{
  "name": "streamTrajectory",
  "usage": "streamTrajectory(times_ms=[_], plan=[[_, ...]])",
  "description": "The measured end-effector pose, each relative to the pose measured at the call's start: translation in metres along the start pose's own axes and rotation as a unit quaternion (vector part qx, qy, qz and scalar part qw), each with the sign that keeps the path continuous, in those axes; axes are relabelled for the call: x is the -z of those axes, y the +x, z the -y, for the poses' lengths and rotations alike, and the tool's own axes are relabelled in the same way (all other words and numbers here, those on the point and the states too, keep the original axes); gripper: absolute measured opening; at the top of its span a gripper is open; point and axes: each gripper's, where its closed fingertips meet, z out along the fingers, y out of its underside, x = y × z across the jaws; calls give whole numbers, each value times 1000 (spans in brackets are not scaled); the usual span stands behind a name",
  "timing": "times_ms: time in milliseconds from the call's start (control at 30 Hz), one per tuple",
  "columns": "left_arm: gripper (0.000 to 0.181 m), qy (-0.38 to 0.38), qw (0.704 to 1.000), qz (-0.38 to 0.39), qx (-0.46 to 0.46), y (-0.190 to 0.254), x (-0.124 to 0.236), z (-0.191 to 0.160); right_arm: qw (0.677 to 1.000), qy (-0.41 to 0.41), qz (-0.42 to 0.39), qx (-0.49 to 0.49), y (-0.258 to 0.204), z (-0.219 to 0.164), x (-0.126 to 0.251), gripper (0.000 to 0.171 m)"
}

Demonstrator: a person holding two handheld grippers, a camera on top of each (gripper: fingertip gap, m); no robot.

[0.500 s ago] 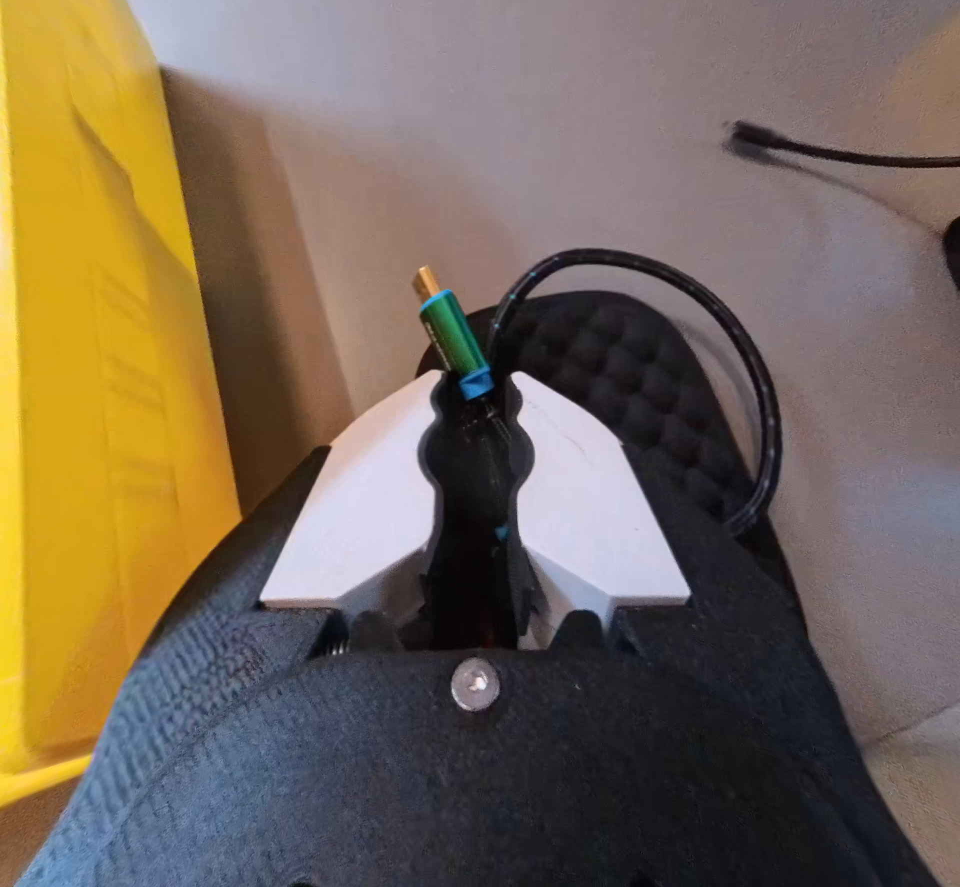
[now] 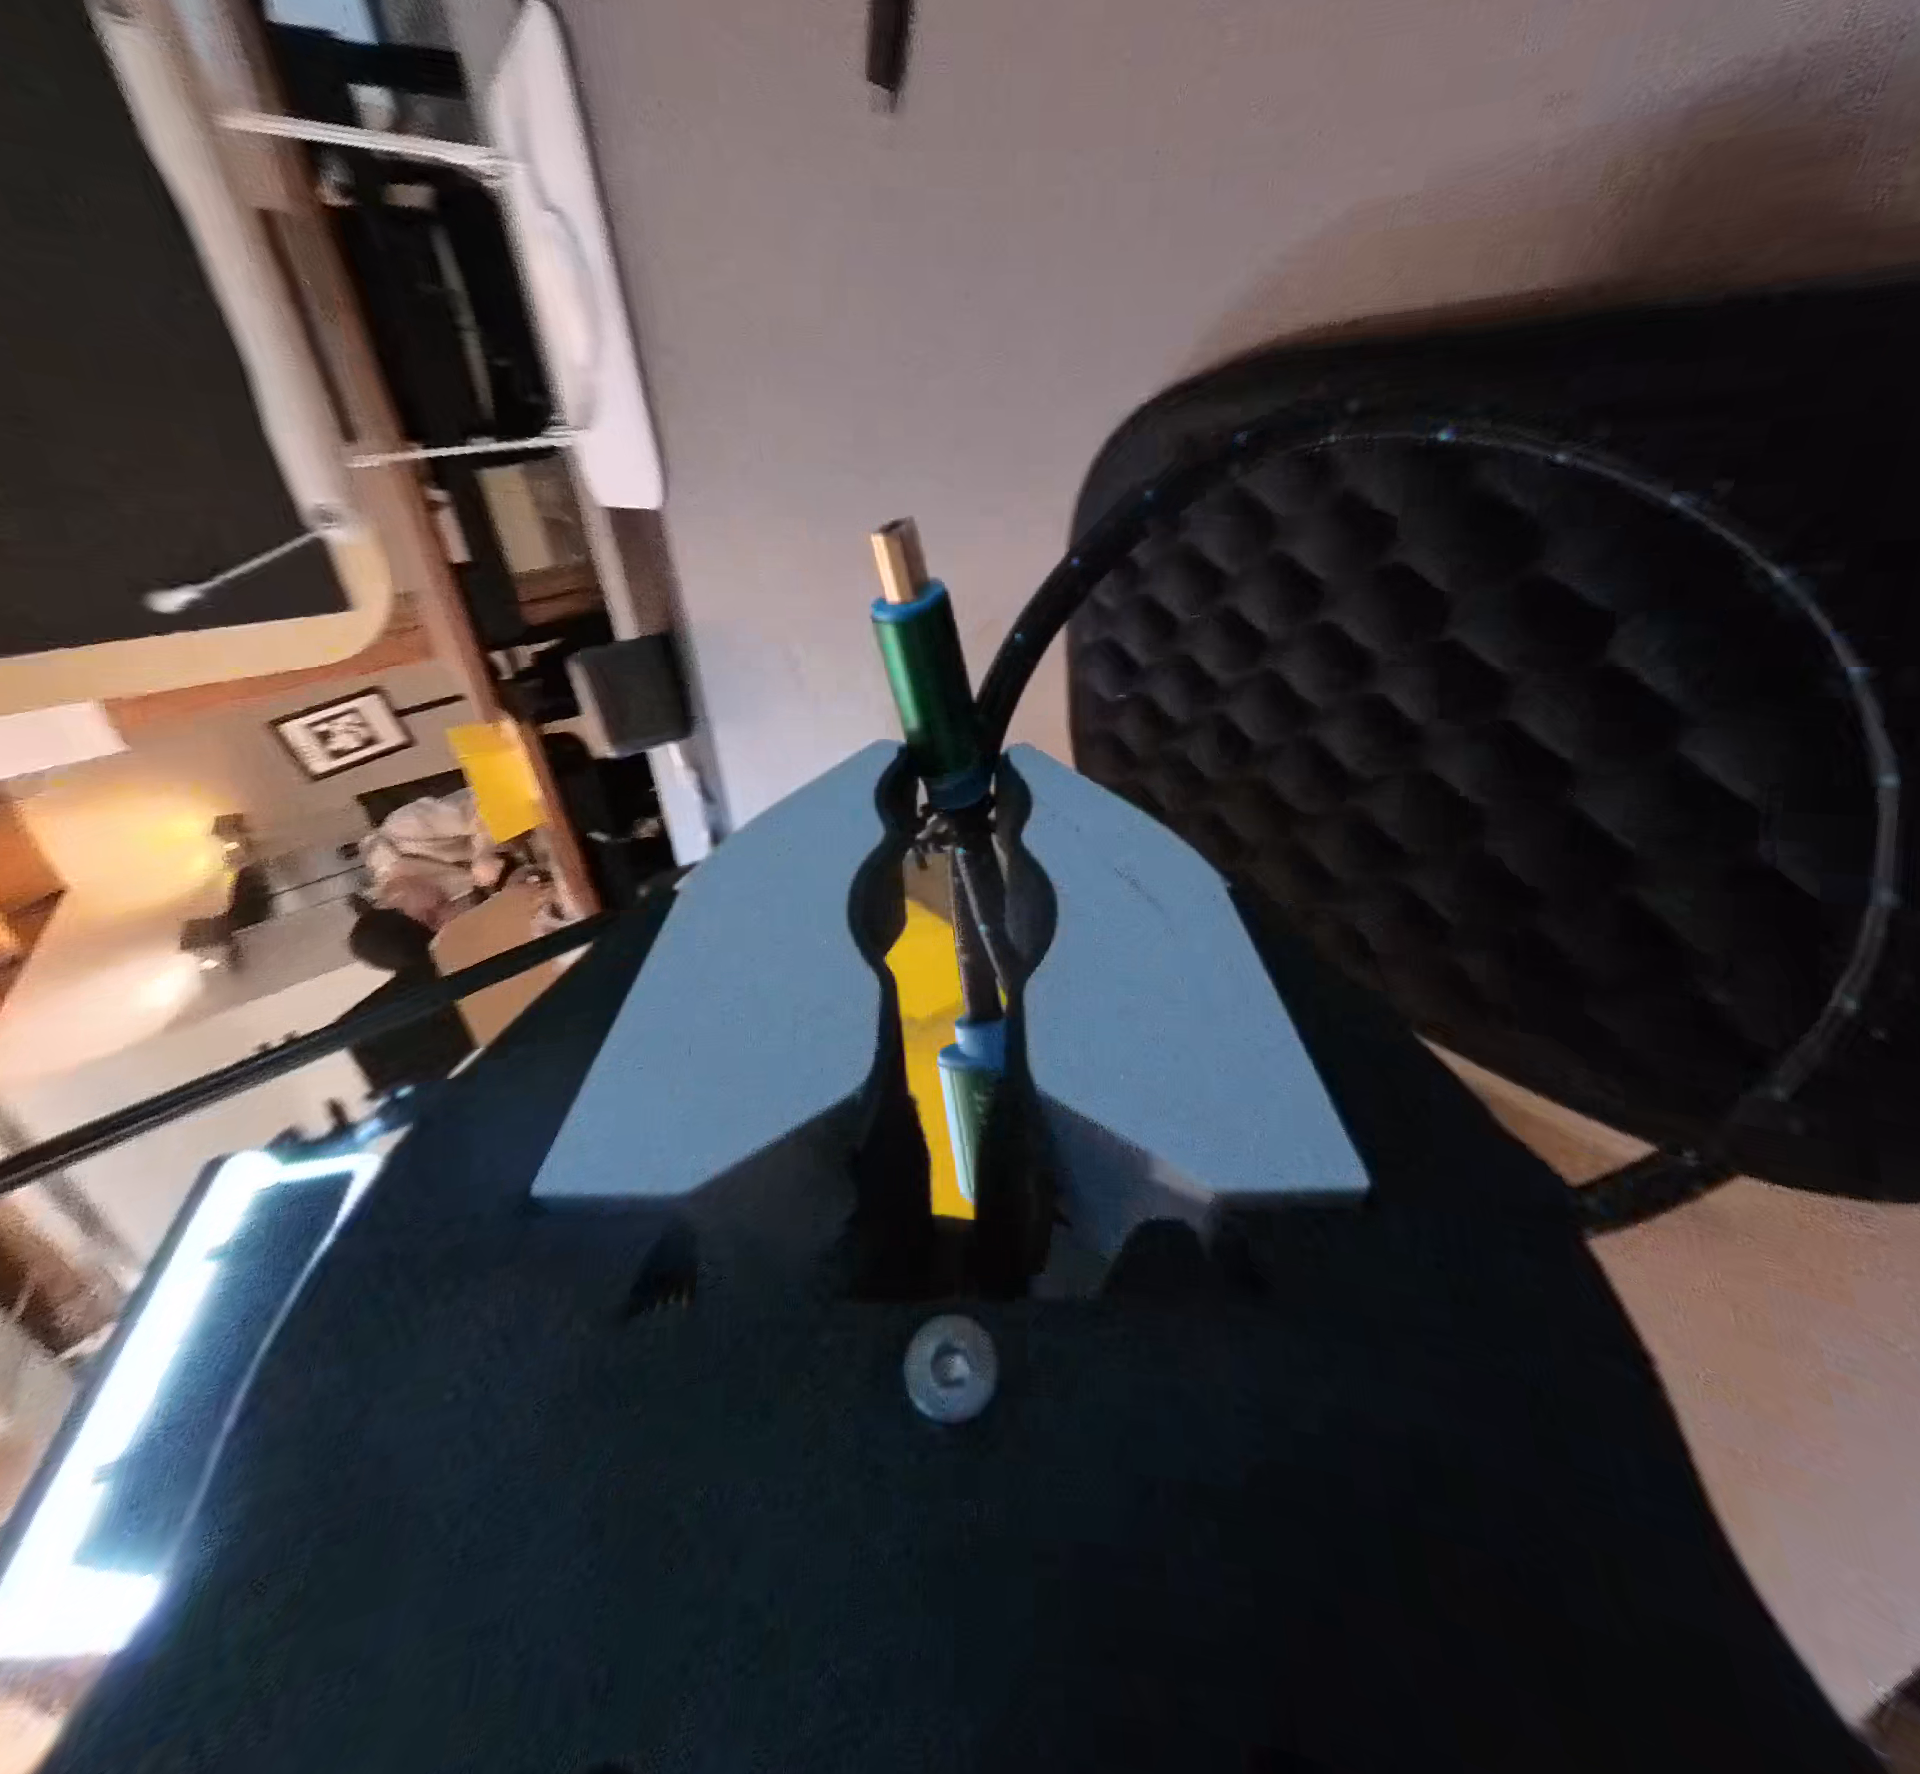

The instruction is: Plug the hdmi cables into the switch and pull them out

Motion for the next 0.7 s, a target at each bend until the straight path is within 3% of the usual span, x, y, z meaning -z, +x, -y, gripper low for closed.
streamTrajectory(times_ms=[100,200,433,500,700], plan=[[14,0,995,-98,-1,27,-12,-8,999,-29,13,37,-7,-7,-4,14],[15,65,990,-121,31,40,-26,6,998,-38,21,51,-11,-8,-5,16],[27,68,985,-119,105,40,-32,9,998,-27,25,42,-12,-5,-5,14],[39,94,975,-142,141,39,-26,13,999,-22,23,39,-12,-3,-4,14],[43,211,937,-146,238,11,-1,28,999,-25,23,39,-13,-3,-3,14]])
